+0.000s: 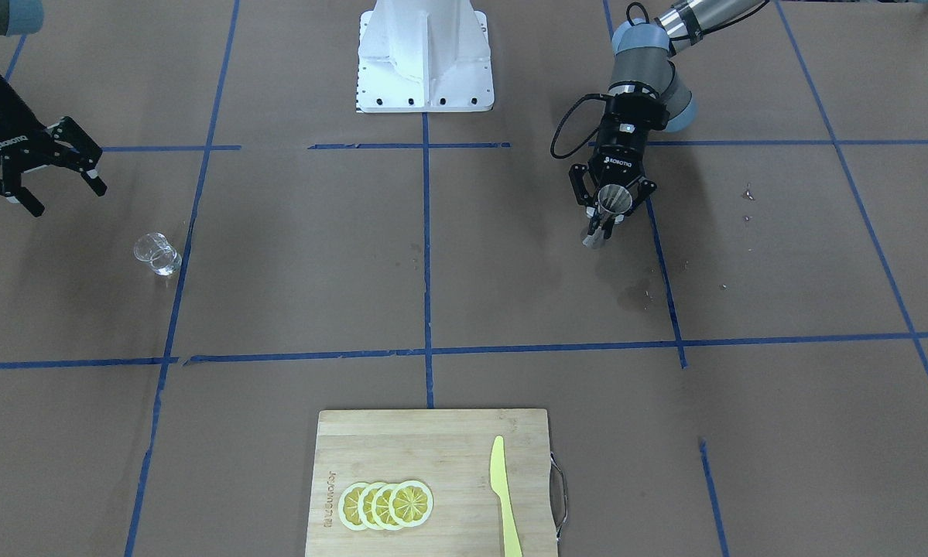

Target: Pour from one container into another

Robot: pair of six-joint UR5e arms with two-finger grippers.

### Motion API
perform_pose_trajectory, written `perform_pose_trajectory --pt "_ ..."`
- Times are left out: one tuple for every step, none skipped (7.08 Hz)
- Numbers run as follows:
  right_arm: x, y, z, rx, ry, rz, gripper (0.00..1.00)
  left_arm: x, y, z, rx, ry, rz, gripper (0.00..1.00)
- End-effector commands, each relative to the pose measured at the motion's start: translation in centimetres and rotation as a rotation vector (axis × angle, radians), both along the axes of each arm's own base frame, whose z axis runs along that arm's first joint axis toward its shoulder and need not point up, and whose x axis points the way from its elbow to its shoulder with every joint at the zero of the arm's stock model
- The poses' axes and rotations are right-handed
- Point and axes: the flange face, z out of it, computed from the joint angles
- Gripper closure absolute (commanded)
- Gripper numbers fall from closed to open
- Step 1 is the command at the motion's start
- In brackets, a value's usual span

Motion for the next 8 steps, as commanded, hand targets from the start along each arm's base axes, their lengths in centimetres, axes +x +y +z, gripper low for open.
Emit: perform_pose_trajectory --pt "-2.4 2.1 0.3 0.070 0.040 0.126 0.01 0.5 0.0 -0.8 0.010 -0.002 0.010 1.00" --pt "-2.7 2.2 0.2 0.076 0.036 0.186 0.01 0.7 0.0 -0.8 0.010 -0.001 0.011 1.00" --pt "-5.1 4.9 0.9 0.099 0.037 0.294 0.01 1.2 0.0 -1.8 0.012 0.017 0.011 1.00" --pt "-7.4 7.5 0.8 0.172 0.052 0.329 0.01 1.2 0.0 -1.7 0.012 0.016 0.011 1.00" --pt "-9.2 9.5 2.9 0.225 0.062 0.417 0.01 1.2 0.0 -1.9 0.013 0.018 0.011 1.00" --pt "-10.6 11.3 4.9 0.317 0.086 0.497 0.01 1.2 0.0 -1.8 0.013 0.016 0.011 1.00" --pt "-12.7 11.5 4.4 0.346 0.066 0.533 0.00 1.2 0.0 -1.8 0.013 0.016 0.011 1.00" --pt "-14.7 11.4 6.8 0.373 0.100 0.555 0.00 1.2 0.0 -1.8 0.013 0.018 0.011 1.00"
